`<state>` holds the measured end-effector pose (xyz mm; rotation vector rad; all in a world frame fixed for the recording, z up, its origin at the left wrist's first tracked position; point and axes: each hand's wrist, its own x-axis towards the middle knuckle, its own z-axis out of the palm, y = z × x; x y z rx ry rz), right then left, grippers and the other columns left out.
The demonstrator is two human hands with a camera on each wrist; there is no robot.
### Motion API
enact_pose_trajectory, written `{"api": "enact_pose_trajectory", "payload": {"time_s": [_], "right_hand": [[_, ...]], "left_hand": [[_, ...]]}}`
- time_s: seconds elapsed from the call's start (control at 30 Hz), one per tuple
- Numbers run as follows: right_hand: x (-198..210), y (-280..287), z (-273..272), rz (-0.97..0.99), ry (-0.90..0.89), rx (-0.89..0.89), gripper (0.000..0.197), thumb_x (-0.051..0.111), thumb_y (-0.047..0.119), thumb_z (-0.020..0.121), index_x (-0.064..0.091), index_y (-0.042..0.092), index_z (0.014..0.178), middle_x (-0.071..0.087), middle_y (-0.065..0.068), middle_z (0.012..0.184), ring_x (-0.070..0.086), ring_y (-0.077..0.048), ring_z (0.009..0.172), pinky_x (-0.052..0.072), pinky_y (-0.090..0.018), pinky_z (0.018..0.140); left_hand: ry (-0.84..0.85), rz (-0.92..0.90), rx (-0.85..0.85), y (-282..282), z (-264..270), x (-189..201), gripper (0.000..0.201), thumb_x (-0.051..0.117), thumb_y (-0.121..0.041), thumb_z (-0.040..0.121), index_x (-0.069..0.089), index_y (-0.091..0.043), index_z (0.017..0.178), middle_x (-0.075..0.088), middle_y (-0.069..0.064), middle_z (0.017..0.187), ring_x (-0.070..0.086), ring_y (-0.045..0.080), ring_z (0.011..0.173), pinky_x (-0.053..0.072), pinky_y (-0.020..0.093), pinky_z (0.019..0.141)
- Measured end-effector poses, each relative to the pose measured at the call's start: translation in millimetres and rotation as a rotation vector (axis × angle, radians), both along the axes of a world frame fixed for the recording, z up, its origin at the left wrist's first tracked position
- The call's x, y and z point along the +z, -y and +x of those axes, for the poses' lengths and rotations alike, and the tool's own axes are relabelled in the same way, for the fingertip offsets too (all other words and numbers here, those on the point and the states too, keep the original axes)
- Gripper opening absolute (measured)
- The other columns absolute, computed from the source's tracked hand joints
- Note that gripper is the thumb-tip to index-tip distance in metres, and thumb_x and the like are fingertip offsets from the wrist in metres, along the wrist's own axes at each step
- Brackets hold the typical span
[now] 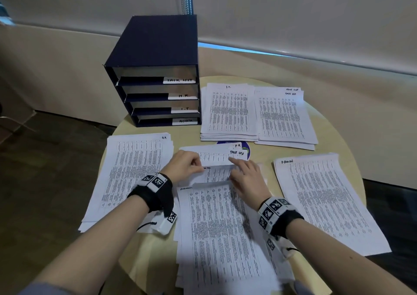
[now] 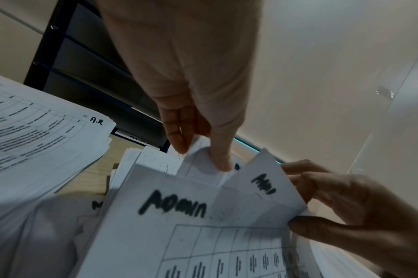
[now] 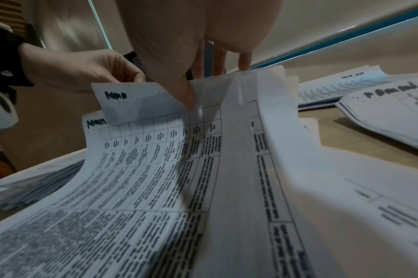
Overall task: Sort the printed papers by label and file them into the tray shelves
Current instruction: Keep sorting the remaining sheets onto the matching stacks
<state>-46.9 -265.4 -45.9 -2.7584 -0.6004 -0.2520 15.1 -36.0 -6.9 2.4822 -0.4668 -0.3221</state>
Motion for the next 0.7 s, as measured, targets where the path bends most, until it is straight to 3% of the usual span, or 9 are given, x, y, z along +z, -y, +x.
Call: {"api": "enact_pose_trajectory", "payload": {"time_s": [0.2,0.3,0.37,0.47,0.57,0.7], "right_hand": [[-2.0,1.8,-6.6,0.065,0.024,-0.023,0.013,0.055,0.024,0.082,0.058,0.012,0.08,0.058,-0.012,0.126,0.053,-0.034,0.112,0.046,-0.047,0.093],[-3.4,2.9,-12.0,0.108,0.052,-0.061,0.011,0.064,0.02,0.079,0.058,0.012,0.077,0.057,-0.014,0.119,0.05,-0.032,0.113,0.049,-0.043,0.085],[-5.0,3.6,-13.9,0.114,0.074,-0.075,0.013,0.071,0.016,0.074,0.059,0.012,0.075,0.058,-0.013,0.111,0.049,-0.028,0.108,0.05,-0.041,0.077],[-7.2,5.1,-13.9,0.119,0.083,-0.09,0.013,0.071,0.015,0.072,0.059,0.013,0.076,0.057,-0.01,0.104,0.048,-0.025,0.098,0.051,-0.041,0.071],[-7.5,6.7,-13.9,0.074,0.099,-0.084,0.013,0.071,0.017,0.072,0.059,0.015,0.078,0.061,-0.004,0.103,0.046,-0.022,0.099,0.048,-0.042,0.076],[-6.6,7.4,-12.5,0.029,0.092,-0.025,0.007,0.058,0.025,0.079,0.059,0.018,0.082,0.063,0.001,0.115,0.05,-0.023,0.109,0.036,-0.048,0.096]], "left_hand": [[-0.07,-0.04,0.043,2.6,9.3,-2.4,0.037,0.08,-0.028,0.075,0.048,-0.021,0.06,0.05,-0.007,0.063,0.04,0.005,0.057,0.029,0.018,0.053],[-0.158,-0.115,0.063,4.7,11.4,-4.8,0.042,0.081,-0.029,0.074,0.044,-0.019,0.059,0.044,-0.006,0.059,0.037,0.009,0.056,0.028,0.023,0.055],[-0.21,-0.183,0.073,5.1,12.0,-6.9,0.04,0.077,-0.03,0.079,0.044,-0.018,0.059,0.044,-0.005,0.058,0.038,0.01,0.056,0.03,0.026,0.057],[-0.315,-0.291,0.113,3.3,12.2,-6.4,0.036,0.063,-0.029,0.091,0.046,-0.016,0.063,0.038,-0.009,0.049,0.034,0.008,0.045,0.03,0.024,0.05],[-0.423,-0.314,0.181,-1.3,13.0,-4.4,0.035,0.055,-0.034,0.096,0.047,-0.018,0.066,0.031,-0.006,0.053,0.029,0.008,0.045,0.027,0.023,0.048],[-0.556,-0.32,0.186,-4.6,10.0,0.2,0.032,0.056,-0.037,0.095,0.052,-0.019,0.069,0.03,-0.006,0.058,0.027,0.008,0.05,0.024,0.02,0.048]]}}
